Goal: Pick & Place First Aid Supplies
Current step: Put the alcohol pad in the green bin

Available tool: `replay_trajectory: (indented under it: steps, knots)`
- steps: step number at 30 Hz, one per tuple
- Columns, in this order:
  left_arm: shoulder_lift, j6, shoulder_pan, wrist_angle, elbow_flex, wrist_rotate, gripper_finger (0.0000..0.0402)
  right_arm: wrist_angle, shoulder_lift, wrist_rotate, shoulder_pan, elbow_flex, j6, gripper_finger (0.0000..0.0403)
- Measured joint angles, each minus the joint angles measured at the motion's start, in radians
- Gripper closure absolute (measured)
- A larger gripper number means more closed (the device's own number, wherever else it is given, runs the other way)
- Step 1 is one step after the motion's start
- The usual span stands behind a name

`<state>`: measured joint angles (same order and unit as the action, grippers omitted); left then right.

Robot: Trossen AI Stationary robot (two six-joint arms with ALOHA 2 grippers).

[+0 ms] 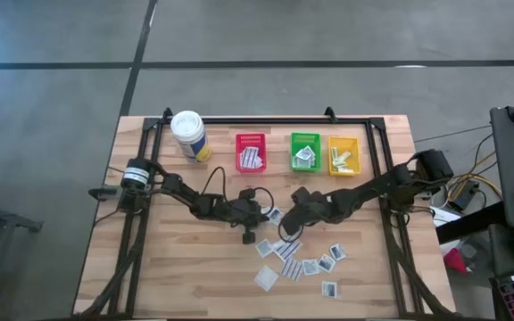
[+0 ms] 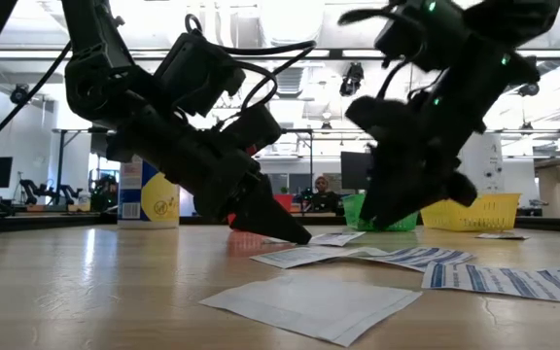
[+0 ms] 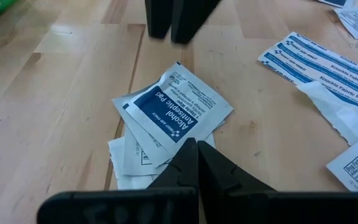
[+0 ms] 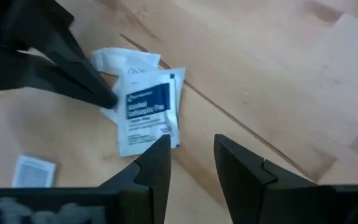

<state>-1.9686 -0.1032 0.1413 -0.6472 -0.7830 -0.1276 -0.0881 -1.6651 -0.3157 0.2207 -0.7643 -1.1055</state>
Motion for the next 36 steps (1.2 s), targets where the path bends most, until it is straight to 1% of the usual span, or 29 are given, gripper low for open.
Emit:
replay_trajectory:
  steps: [4, 16, 24, 28, 36]
  knots:
    - [0.000, 0.000, 0.000, 0.000, 0.001, 0.001, 0.0401, 0.035, -0.054, 0.002, -0.003, 0.000, -0.015, 0.0284]
    - [0.000, -0.001, 0.000, 0.000, 0.002, 0.001, 0.0401, 0.056, -0.058, 0.003, -0.006, 0.000, -0.047, 0.0284]
    - [-0.001, -0.008, 0.000, -0.018, 0.003, 0.000, 0.0401, 0.114, -0.058, 0.010, -0.005, 0.000, -0.048, 0.0284]
    - [-0.003, -0.047, 0.000, -0.038, 0.004, 0.001, 0.0401, 0.115, -0.058, 0.009, -0.005, 0.000, -0.048, 0.0284]
    - [-0.003, -0.050, 0.000, -0.037, 0.004, 0.000, 0.0401, 0.094, -0.058, -0.013, -0.008, 0.000, -0.065, 0.0284]
